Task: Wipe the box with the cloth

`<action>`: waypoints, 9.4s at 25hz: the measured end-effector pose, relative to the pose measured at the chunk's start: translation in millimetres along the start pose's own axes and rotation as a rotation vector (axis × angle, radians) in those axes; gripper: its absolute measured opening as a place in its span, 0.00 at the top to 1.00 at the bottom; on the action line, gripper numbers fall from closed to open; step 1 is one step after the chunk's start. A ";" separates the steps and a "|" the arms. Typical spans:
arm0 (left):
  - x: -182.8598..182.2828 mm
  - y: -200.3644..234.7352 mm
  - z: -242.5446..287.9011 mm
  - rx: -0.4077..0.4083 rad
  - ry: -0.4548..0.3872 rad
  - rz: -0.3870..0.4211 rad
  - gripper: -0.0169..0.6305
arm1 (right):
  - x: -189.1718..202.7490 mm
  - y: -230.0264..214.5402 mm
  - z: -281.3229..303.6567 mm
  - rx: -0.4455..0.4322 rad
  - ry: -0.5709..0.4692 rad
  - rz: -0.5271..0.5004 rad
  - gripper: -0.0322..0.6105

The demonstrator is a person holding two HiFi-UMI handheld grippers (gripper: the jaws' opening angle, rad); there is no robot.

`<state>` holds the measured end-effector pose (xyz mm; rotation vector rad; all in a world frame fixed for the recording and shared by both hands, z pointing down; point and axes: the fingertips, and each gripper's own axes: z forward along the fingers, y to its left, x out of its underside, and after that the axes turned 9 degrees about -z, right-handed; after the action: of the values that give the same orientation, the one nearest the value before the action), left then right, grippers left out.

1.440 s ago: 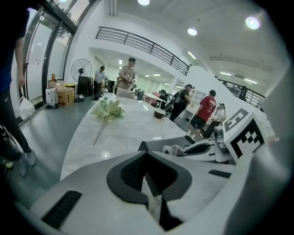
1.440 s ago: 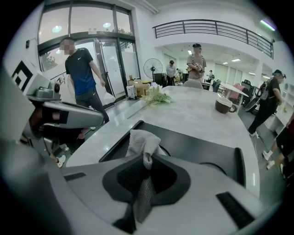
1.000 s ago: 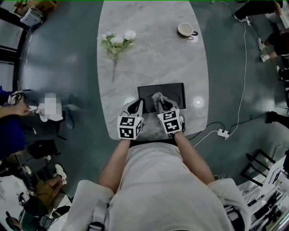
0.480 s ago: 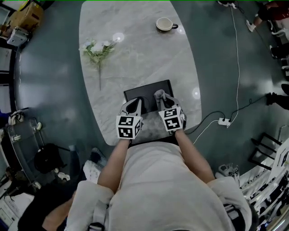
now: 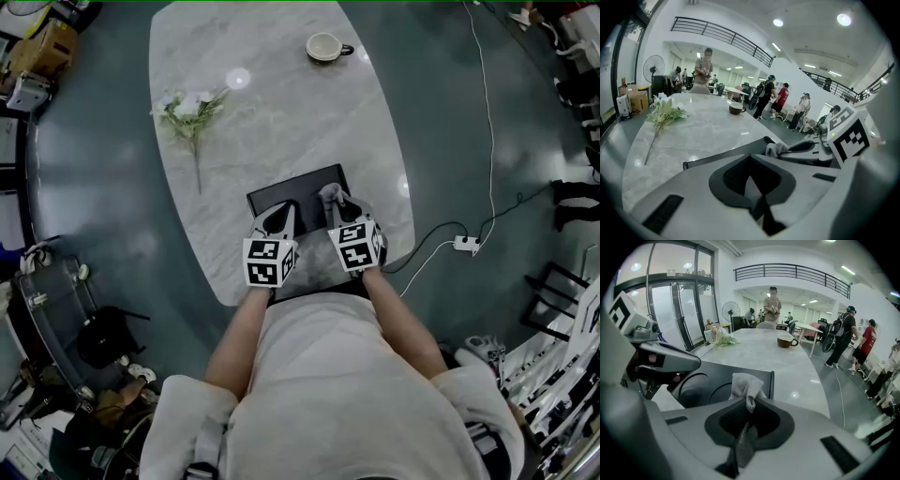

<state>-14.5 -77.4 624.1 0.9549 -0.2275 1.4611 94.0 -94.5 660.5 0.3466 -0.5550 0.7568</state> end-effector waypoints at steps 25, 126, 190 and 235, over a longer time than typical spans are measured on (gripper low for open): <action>27.3 125.7 -108.4 -0.264 -0.152 -0.241 0.94 | -107.6 140.9 24.5 -0.274 -0.113 -0.245 0.88; 36.3 148.2 -123.3 -0.292 -0.115 -0.341 0.94 | -122.0 149.2 59.5 -0.284 0.000 -0.374 0.88; -30.1 40.0 -64.9 0.031 -0.060 -0.026 0.94 | -80.6 33.1 -27.0 -0.002 -0.199 0.087 0.88; -44.1 -188.4 -231.6 -0.148 -0.635 0.121 0.94 | -59.7 -11.0 -341.3 0.093 -0.904 0.007 0.88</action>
<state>53.1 75.0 372.6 1.2771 -0.8570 1.1888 184.7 30.7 350.2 0.7824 -1.3700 0.6068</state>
